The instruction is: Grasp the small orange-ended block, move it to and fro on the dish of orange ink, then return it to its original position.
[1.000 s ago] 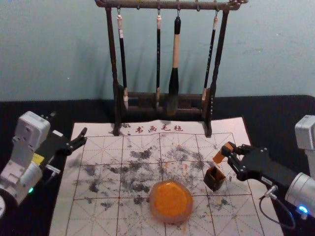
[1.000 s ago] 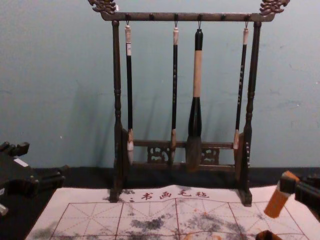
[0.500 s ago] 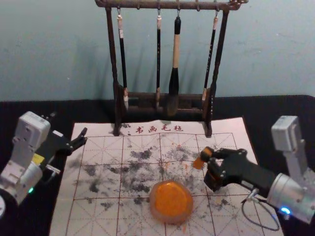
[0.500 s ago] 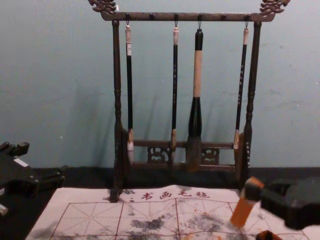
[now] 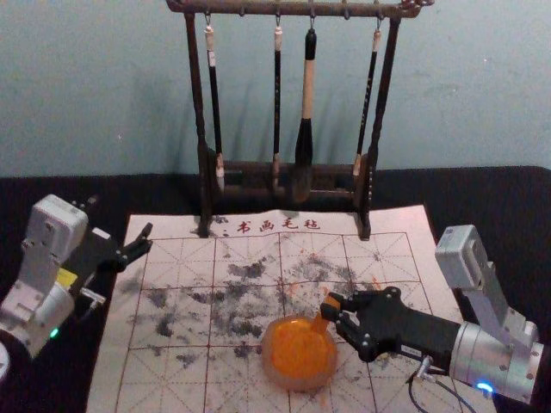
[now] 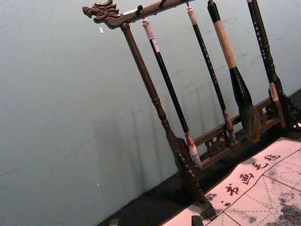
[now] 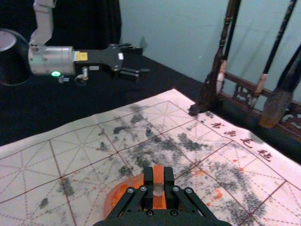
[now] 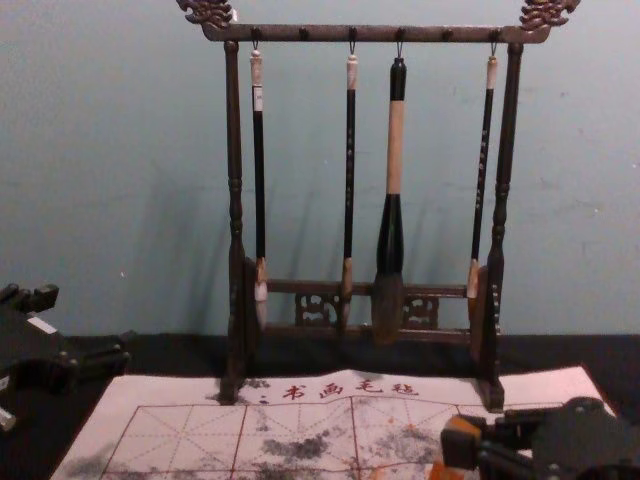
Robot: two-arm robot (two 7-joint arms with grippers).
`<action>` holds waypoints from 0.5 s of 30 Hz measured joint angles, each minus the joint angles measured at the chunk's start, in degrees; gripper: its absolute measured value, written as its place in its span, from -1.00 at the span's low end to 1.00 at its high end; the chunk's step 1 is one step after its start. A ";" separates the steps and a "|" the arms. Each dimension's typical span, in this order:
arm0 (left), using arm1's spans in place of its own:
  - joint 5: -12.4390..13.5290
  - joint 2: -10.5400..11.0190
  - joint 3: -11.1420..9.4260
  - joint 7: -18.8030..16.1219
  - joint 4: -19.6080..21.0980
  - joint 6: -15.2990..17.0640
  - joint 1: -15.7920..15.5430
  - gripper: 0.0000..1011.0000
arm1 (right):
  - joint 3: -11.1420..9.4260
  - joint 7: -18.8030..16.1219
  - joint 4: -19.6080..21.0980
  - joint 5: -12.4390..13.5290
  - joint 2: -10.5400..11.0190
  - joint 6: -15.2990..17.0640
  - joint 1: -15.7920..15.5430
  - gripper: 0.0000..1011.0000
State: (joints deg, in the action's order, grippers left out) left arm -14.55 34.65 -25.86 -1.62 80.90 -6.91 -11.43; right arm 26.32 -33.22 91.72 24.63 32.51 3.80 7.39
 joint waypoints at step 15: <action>0.00 0.00 0.00 0.00 0.00 0.00 0.00 0.98 | 3.86 -3.19 0.71 -0.83 2.63 1.24 2.13 -0.81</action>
State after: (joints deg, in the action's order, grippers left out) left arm -14.55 34.65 -25.86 -1.62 80.90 -6.91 -11.43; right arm 30.19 -36.41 92.42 23.80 35.14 5.05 9.53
